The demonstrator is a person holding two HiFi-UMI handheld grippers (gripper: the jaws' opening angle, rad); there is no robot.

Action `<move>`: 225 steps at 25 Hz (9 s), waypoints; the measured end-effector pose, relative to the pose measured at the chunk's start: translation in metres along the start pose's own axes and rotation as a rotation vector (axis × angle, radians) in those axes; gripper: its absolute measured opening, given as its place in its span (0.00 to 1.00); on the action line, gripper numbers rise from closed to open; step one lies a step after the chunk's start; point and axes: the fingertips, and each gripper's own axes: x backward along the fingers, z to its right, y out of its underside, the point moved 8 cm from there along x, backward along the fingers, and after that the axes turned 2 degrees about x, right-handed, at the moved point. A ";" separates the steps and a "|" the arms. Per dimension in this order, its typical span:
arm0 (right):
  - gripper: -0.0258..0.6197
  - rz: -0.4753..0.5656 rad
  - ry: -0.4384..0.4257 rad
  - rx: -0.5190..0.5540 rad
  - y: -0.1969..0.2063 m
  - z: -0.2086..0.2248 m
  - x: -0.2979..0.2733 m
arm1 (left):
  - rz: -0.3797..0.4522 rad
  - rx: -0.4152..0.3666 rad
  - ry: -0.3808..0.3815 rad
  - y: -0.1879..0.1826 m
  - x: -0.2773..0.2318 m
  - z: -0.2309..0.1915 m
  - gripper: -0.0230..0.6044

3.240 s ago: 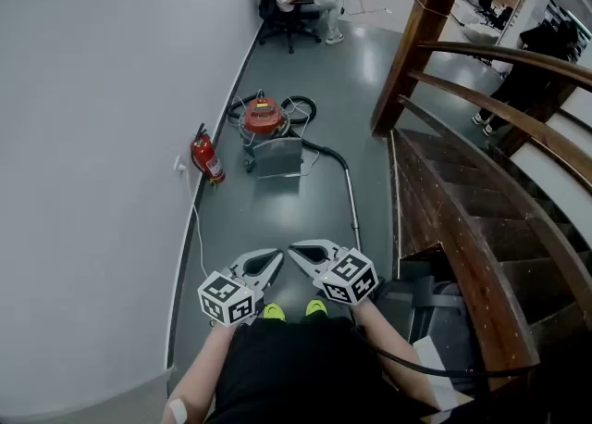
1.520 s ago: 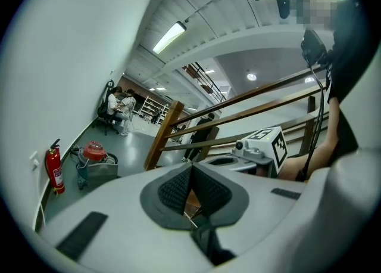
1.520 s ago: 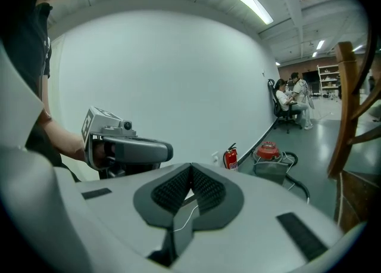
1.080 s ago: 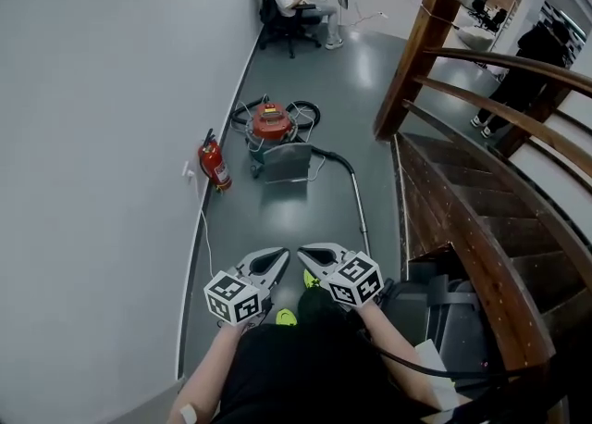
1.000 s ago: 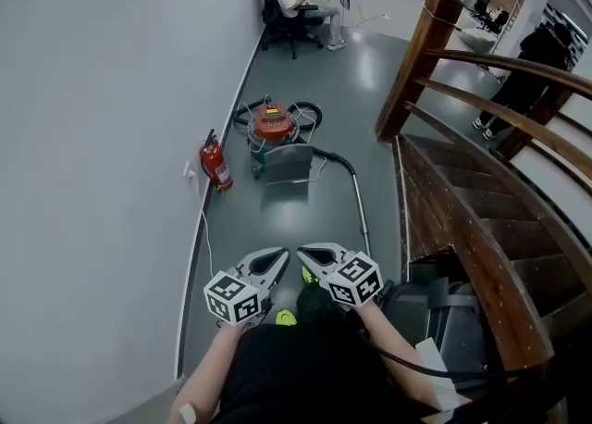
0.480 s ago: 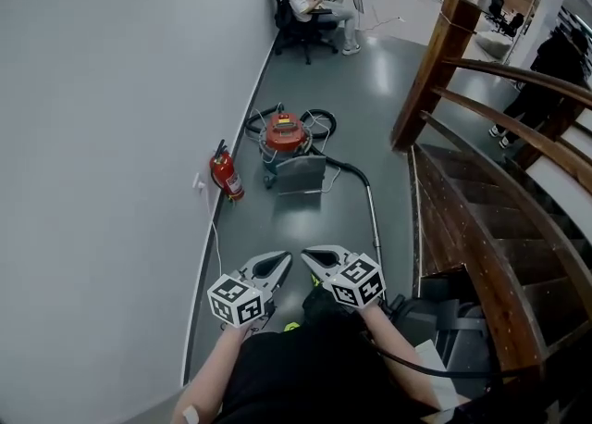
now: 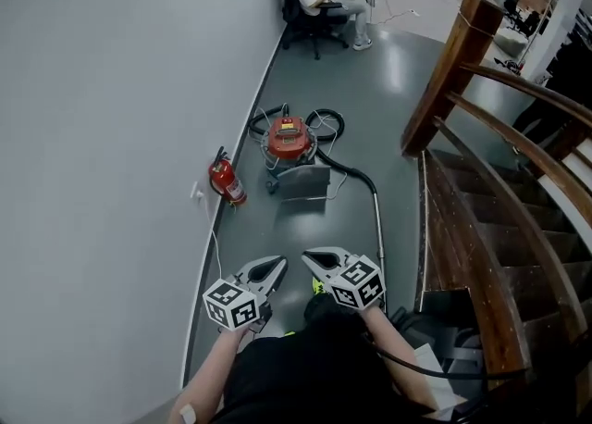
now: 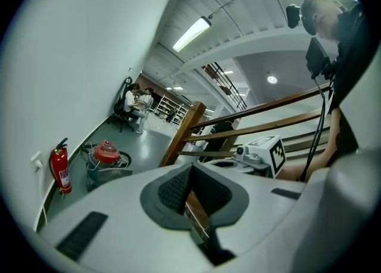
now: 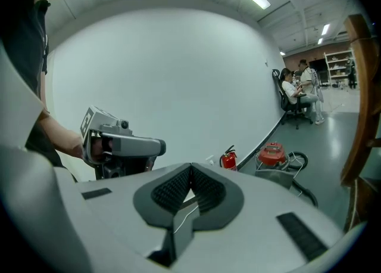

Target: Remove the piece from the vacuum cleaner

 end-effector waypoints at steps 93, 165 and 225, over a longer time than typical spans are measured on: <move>0.06 -0.279 -0.009 -0.068 -0.036 0.351 -0.189 | -0.302 -0.162 0.056 -0.062 -0.289 -0.275 0.13; 0.47 -0.671 0.021 0.415 0.146 0.515 -0.355 | -0.593 -0.489 -0.112 0.113 -0.437 -0.492 0.44; 0.27 -0.729 -0.063 0.511 0.164 0.512 -0.375 | -0.756 -0.303 0.026 0.130 -0.453 -0.508 0.14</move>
